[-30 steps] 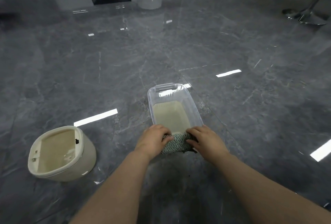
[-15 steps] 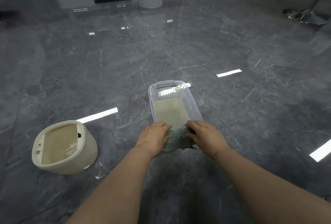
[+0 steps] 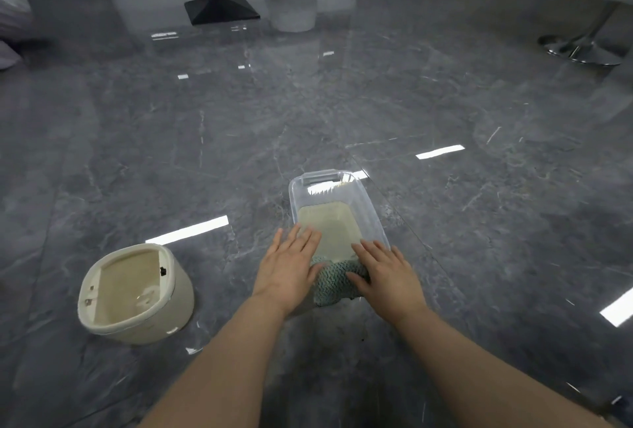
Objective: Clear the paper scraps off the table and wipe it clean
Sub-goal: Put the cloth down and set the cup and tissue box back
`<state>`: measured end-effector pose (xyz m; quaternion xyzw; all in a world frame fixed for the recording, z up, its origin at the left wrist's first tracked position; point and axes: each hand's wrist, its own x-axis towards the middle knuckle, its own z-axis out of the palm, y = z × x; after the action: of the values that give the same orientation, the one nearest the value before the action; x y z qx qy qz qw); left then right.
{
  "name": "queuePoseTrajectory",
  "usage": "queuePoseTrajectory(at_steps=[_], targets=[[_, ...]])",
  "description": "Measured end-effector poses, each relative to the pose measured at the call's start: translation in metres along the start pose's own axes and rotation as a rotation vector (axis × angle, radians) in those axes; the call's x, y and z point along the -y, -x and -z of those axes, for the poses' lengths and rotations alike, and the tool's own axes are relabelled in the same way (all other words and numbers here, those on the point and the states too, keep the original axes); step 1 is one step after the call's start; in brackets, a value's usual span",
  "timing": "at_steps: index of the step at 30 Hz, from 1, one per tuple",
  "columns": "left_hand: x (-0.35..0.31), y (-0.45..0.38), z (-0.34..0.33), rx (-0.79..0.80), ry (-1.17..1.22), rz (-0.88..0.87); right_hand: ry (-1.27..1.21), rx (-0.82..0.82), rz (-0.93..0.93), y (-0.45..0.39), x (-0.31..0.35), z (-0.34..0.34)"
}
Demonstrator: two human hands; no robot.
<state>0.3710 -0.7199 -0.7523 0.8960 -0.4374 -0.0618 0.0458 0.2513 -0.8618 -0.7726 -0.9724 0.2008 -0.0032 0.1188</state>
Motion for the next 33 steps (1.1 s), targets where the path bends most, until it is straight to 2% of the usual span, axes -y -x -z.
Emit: queuePoseTrajectory(at_steps=[7, 13, 18, 23, 33], targets=[[0.037, -0.013, 0.068, -0.119, -0.077, 0.001, -0.018, -0.07, -0.067, -0.034, 0.016, 0.057], [0.07, -0.043, 0.184, -0.339, -0.188, 0.019, -0.037, -0.279, 0.033, -0.094, 0.055, 0.168], [0.067, -0.062, 0.311, -0.524, -0.21, 0.021, -0.009, -0.456, 0.105, -0.13, 0.09, 0.29], [0.047, -0.065, 0.434, -0.612, -0.23, 0.005, 0.05, -0.548, 0.16, -0.144, 0.126, 0.423], [0.029, -0.008, 0.763, -0.757, -0.296, 0.101, -0.006, -0.757, 0.272, -0.131, 0.221, 0.741]])
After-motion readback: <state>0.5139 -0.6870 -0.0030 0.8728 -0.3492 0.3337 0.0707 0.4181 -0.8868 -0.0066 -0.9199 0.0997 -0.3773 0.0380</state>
